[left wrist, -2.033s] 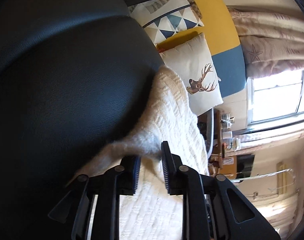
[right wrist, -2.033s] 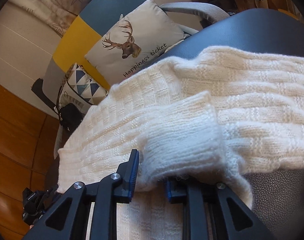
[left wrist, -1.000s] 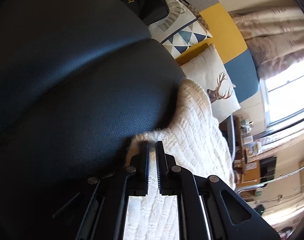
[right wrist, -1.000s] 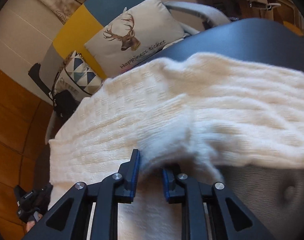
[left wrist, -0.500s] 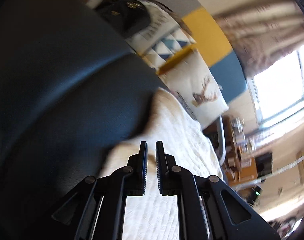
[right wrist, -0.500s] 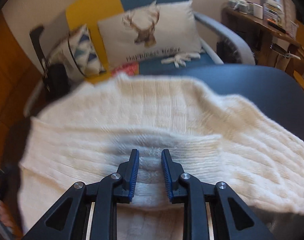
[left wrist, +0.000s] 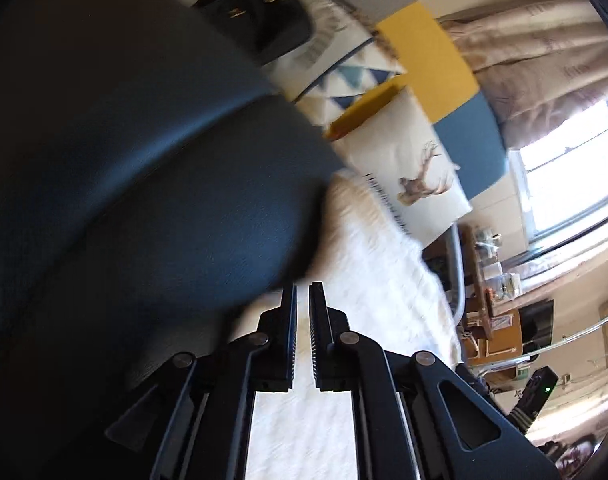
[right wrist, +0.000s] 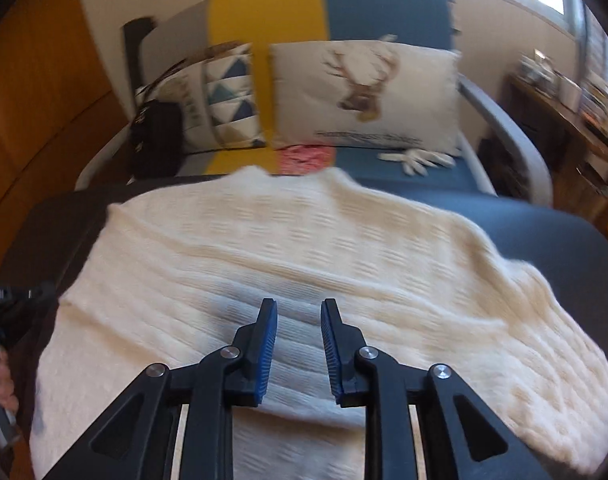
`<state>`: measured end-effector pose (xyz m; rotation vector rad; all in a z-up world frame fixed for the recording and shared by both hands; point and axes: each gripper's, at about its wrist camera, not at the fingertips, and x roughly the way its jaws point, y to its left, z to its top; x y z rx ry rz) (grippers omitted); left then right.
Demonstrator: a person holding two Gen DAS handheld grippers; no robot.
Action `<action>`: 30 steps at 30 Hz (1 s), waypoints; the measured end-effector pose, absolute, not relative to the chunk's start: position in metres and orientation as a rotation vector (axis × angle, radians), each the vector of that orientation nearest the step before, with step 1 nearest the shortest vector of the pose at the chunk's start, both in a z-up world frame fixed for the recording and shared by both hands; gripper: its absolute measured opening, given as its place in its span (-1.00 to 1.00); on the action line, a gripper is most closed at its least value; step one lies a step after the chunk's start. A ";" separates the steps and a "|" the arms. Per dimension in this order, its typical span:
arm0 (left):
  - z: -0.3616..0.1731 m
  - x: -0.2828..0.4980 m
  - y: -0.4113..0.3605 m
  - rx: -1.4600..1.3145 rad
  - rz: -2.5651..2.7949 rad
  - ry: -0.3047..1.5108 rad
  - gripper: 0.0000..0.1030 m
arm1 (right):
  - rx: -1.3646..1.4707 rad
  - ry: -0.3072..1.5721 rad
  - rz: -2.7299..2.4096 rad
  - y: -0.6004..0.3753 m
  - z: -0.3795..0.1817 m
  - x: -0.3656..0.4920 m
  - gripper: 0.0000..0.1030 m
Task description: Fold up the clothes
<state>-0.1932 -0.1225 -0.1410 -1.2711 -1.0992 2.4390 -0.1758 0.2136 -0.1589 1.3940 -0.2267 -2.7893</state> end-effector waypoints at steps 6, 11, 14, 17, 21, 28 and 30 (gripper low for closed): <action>-0.154 -0.241 -0.080 -1.453 2.448 -0.818 -0.84 | 1.584 -0.144 -2.681 0.189 -0.204 -0.210 -0.58; -0.162 -0.219 -0.092 -1.443 2.458 -0.719 -0.94 | 1.513 -0.013 -2.610 0.173 -0.204 -0.186 -0.58; -0.146 -0.218 -0.099 -1.417 2.456 -0.764 -0.94 | 1.511 -0.044 -2.573 0.177 -0.193 -0.193 -0.59; -0.118 -0.224 -0.089 -1.284 2.480 -0.776 -0.90 | 1.429 -0.194 -2.650 0.191 -0.176 -0.216 -0.59; -0.117 -0.269 -0.059 -1.322 2.459 -0.689 -0.89 | 1.450 -0.258 -2.714 0.212 -0.180 -0.247 -0.59; -0.158 -0.304 -0.073 -1.454 2.404 -0.799 -0.91 | 1.581 -0.226 -2.741 0.246 -0.216 -0.287 -0.64; -0.151 -0.298 -0.080 -1.369 2.372 -0.842 -0.90 | 1.475 -0.256 -2.711 0.237 -0.208 -0.279 -0.59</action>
